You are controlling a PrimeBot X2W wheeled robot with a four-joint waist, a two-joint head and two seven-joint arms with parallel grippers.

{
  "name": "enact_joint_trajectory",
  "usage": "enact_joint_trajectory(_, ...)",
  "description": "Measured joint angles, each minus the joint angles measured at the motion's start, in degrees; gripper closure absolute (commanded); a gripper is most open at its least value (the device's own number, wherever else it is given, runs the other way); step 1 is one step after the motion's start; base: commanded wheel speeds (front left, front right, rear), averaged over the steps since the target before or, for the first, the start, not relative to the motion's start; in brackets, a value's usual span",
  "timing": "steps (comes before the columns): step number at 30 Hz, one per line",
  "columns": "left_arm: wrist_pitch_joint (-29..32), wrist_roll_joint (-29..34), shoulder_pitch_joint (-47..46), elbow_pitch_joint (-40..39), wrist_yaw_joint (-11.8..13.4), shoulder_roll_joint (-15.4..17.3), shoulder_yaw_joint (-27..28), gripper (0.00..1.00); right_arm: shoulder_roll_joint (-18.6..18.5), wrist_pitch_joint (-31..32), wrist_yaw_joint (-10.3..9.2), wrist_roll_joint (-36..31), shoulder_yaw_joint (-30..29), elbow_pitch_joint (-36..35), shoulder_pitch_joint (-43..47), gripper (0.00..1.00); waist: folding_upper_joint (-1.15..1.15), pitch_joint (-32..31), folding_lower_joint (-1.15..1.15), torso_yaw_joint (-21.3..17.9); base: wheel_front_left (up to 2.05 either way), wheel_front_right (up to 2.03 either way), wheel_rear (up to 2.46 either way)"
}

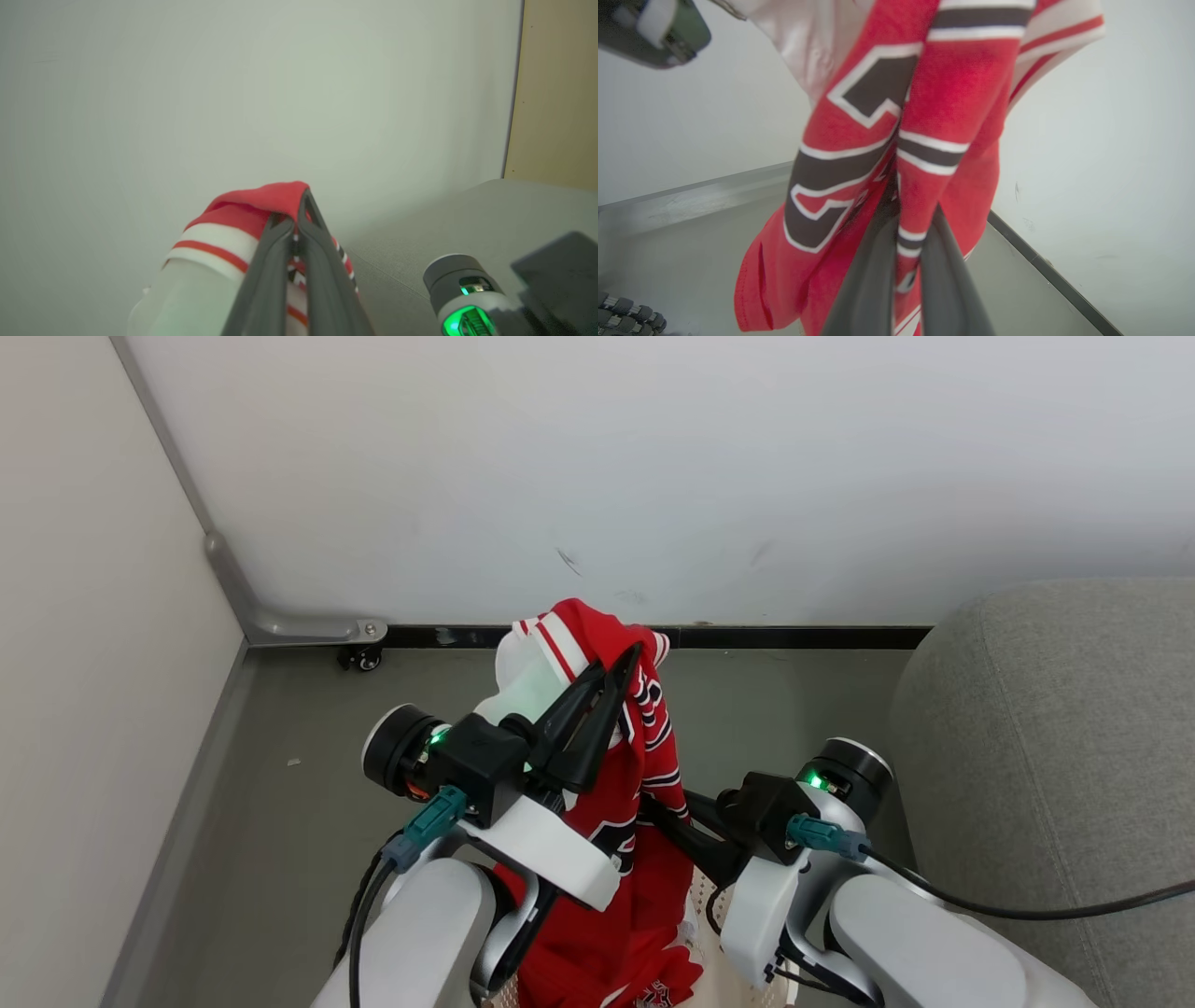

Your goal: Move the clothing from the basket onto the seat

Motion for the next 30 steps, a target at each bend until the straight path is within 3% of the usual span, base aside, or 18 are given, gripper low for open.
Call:
enact_joint_trajectory(7,0.04,-0.51,0.14,2.76,1.41,0.1,2.2,1.0,-0.15,-1.49,0.0,2.74,-0.14,0.56,0.06,1.0,0.0,0.39,0.0,-0.68,0.0,0.0,0.0)
enact_joint_trajectory(17,0.25,-1.62,2.31,6.94,2.76,1.09,3.83,1.0,-1.83,-4.81,0.0,6.5,-7.16,0.31,0.37,1.0,0.0,0.72,0.0,-2.39,0.0,0.0,0.0)
enact_joint_trajectory(18,0.25,-1.72,2.36,7.64,2.77,1.14,4.02,0.69,-2.4,-5.31,0.0,6.72,-8.93,0.29,0.37,1.0,0.0,0.77,0.0,-2.8,0.0,0.0,0.0)
enact_joint_trajectory(20,0.25,-2.03,2.36,8.03,2.77,1.1,4.31,0.33,-2.77,-5.7,0.0,6.71,-10.38,0.31,0.38,1.0,0.0,0.82,0.0,-3.2,0.0,0.0,0.0)
enact_joint_trajectory(21,0.24,-2.05,2.36,8.12,2.77,1.04,4.44,0.03,-2.91,-6.01,0.0,6.71,-10.93,0.31,0.37,1.0,0.0,0.84,0.0,-3.39,0.0,0.0,0.0)
enact_joint_trajectory(30,0.04,-4.01,2.42,7.92,3.89,0.93,7.56,0.0,-6.43,-7.06,0.0,6.7,-18.24,1.66,2.2,1.0,0.0,0.98,0.0,-4.88,0.0,0.0,0.0)
